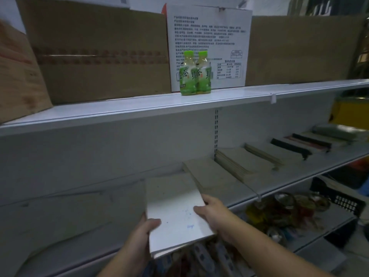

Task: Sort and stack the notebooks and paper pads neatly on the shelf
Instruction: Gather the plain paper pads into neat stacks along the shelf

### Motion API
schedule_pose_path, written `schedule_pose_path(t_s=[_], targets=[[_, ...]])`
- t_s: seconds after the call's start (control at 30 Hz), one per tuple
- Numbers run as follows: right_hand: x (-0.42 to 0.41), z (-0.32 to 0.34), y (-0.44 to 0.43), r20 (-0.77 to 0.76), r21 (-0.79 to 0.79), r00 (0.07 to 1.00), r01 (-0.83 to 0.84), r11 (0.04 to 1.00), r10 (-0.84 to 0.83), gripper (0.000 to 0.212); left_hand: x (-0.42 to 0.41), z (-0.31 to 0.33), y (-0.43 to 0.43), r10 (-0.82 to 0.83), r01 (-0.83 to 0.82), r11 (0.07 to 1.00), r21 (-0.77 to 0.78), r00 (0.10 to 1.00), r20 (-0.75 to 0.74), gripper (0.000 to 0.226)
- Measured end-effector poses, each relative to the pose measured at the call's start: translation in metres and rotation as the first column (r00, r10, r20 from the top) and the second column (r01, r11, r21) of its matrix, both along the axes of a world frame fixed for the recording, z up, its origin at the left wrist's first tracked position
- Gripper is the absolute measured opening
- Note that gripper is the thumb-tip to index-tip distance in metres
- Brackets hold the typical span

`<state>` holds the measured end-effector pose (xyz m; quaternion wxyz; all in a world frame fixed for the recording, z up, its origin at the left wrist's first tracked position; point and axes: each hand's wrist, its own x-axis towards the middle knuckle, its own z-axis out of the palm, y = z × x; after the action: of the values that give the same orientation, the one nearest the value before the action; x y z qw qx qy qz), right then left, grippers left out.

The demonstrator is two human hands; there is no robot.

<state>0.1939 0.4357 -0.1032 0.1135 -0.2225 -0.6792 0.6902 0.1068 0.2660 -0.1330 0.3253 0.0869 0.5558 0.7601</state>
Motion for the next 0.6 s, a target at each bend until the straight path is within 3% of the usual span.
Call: schedule_pose_path(t_s=[0.1, 0.2, 0.27, 0.5, 0.6], targets=[[0.011, -0.004, 0.032, 0.023, 0.012, 0.995, 0.098, 0.995, -0.098, 0.032, 0.007, -0.001, 0.036, -0.033, 0.031, 0.997, -0.071, 0.999, -0.023, 0.029], [0.010, -0.005, 0.064, 0.113, 0.076, 0.983, 0.138, 0.988, -0.146, 0.029, -0.001, 0.000, 0.072, -0.069, 0.057, 0.986, -0.156, 0.995, -0.072, 0.035], [-0.001, -0.005, 0.088, 0.141, 0.128, 0.975, 0.153, 0.980, -0.171, 0.033, -0.015, 0.000, 0.098, -0.088, 0.075, 0.987, -0.145, 0.992, -0.086, 0.031], [-0.042, 0.012, 0.155, 0.223, 0.341, 0.916, 0.246, 0.907, -0.333, 0.014, -0.073, 0.006, 0.174, -0.110, 0.086, 0.984, -0.156, 0.982, -0.151, 0.014], [-0.060, 0.018, 0.177, 0.276, 0.464, 0.895, 0.196, 0.864, -0.351, 0.032, -0.094, 0.004, 0.203, -0.066, 0.019, 0.979, -0.202, 0.971, -0.228, 0.011]])
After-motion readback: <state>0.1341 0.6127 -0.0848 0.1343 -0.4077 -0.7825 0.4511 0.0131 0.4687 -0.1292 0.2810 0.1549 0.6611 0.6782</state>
